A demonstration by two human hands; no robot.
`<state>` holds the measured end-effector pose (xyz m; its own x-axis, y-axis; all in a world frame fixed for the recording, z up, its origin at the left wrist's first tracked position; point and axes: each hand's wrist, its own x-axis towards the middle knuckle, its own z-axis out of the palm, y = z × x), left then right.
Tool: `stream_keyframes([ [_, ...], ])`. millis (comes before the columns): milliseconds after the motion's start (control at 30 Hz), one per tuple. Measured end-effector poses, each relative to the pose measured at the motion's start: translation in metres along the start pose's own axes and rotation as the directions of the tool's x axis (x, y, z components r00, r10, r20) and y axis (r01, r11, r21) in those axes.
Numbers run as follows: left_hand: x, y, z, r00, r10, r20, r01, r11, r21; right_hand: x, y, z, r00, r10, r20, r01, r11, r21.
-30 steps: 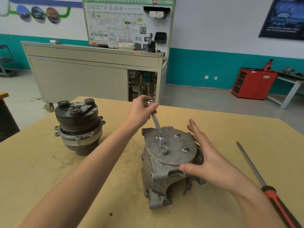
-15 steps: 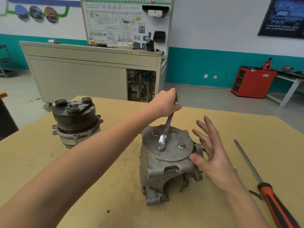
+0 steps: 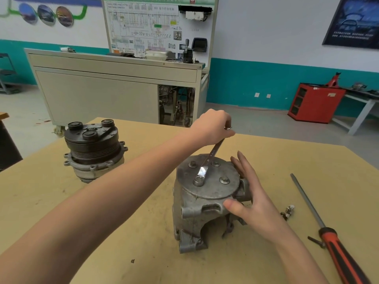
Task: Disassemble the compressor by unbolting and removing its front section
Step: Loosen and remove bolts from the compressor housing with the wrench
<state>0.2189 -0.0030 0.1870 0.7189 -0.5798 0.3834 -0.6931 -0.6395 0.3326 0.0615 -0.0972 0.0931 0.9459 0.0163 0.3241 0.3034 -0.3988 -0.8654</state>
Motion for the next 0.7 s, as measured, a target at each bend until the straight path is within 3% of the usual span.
stream_keyframes([
  [100, -0.006, -0.014, -0.005, 0.999, -0.023, -0.026, 0.026, 0.992, 0.121, -0.001, 0.001, -0.001, 1.0, 0.003, 0.004, -0.003, 1.0, 0.011],
  [200, -0.02, -0.043, -0.022, 0.989, -0.145, -0.034, 0.149, 0.958, 0.246, -0.001, 0.001, -0.001, 1.0, 0.004, 0.002, -0.004, 1.0, 0.023],
  [367, -0.085, -0.091, -0.051, 0.932, -0.258, -0.256, 0.323, 0.911, 0.256, 0.0, 0.002, 0.0, 1.0, -0.013, -0.008, 0.013, 0.999, 0.037],
  [567, -0.16, -0.097, -0.059, 0.86, -0.192, -0.473, 0.379, 0.862, 0.338, -0.002, 0.005, 0.002, 0.998, -0.033, -0.044, 0.035, 0.998, 0.048],
  [700, -0.186, -0.094, -0.064, 0.854, -0.063, -0.517, 0.294, 0.878, 0.378, -0.003, 0.006, 0.005, 0.996, -0.051, -0.078, 0.053, 0.998, 0.032],
])
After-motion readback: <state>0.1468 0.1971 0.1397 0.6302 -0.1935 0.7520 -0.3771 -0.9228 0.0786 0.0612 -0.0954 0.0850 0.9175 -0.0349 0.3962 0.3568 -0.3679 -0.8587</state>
